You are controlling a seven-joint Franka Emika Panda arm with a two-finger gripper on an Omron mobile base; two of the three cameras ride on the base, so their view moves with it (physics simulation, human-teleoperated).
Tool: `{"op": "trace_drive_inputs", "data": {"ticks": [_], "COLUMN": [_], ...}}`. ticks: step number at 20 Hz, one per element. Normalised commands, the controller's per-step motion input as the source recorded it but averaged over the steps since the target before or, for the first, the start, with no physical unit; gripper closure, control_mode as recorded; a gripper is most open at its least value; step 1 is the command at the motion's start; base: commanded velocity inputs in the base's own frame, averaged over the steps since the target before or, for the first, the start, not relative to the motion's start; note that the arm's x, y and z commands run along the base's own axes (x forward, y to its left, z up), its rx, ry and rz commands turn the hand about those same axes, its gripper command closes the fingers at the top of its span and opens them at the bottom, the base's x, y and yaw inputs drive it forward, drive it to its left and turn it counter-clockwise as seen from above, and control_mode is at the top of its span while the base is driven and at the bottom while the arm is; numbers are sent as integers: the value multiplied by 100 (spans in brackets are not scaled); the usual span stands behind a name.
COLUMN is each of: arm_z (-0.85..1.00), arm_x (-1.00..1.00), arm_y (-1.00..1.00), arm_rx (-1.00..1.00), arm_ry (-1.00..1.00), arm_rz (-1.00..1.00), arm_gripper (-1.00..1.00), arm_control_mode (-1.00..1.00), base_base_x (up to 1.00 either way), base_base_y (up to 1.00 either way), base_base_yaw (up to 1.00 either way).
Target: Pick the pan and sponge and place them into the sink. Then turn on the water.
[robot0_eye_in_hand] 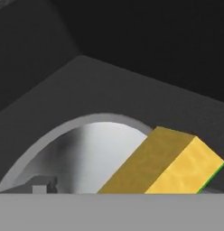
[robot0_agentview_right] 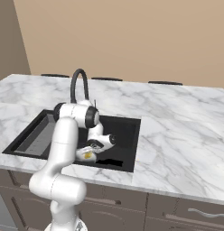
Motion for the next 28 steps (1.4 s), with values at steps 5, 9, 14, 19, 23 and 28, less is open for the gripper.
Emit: {"op": "trace_drive_inputs", "data": {"ticks": [5,9,14,19,23,28], "arm_z": [35,37,35,31,34,35], "arm_x": [-11,-8,-9,-9,-8,-7], "arm_y": [-2,-6,-12,-10,-6,-4], "arm_rx": [0,0,0,0,0,0], "arm_ry": [1,2,1,0,-2,-3], "arm_rz": [-3,-5,-5,-3,-2,-2], "arm_gripper": [-100,-100,-100,-100,-100,-100], "arm_control_mode": [-100,-100,-100,-100,-100,-100], "base_base_x": [0,0,0,0,0,0], "base_base_y": [0,0,0,0,0,0], "base_base_yaw": [0,0,0,0,0,0]}}
